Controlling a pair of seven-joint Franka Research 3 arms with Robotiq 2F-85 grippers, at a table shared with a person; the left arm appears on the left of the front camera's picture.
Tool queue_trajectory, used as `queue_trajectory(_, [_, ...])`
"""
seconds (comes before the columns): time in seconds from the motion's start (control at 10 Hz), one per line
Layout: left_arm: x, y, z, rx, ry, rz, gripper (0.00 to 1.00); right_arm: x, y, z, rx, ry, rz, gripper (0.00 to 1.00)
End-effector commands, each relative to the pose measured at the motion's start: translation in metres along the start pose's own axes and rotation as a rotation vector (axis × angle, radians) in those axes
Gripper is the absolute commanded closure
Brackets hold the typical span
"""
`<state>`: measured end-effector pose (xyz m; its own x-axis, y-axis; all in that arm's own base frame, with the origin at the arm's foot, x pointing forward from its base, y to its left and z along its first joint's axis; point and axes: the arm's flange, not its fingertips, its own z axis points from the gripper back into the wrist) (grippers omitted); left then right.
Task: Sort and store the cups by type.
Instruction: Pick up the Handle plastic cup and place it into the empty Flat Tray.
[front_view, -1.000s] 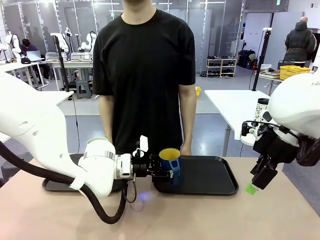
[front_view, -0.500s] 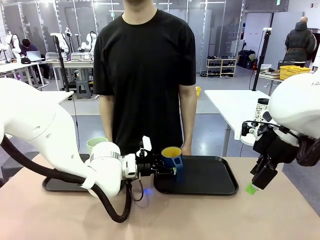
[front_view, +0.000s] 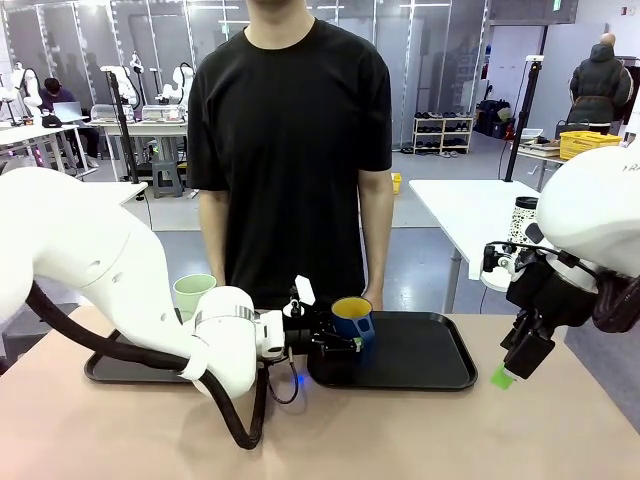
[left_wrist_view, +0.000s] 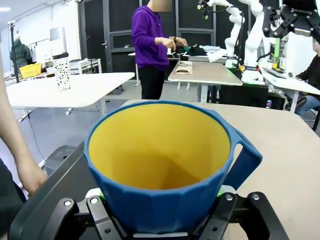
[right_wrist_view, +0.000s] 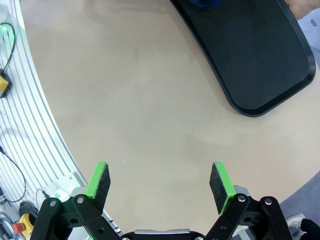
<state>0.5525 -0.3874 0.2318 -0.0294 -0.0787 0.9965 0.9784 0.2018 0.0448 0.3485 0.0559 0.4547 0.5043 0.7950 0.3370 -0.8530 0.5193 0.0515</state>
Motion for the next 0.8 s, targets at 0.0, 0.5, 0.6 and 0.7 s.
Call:
queue_trajectory(0.0, [-0.019, -0.010, -0.008, 0.076, 0.030, -0.059, 0.28, -0.001, 0.001, -0.002, -0.009, -0.002, -0.009, 0.00])
queue_trajectory(0.5, [-0.041, -0.013, -0.014, 0.086, 0.046, -0.023, 0.28, -0.001, 0.001, -0.002, -0.009, -0.002, -0.009, 0.00])
queue_trajectory(0.6, [-0.044, -0.013, -0.014, 0.085, 0.057, -0.023, 0.28, -0.001, 0.001, -0.002, -0.009, -0.002, -0.009, 0.00])
queue_trajectory(0.7, [-0.046, -0.014, -0.015, 0.087, 0.069, -0.019, 0.28, -0.001, 0.001, -0.002, -0.009, -0.002, -0.009, 0.00])
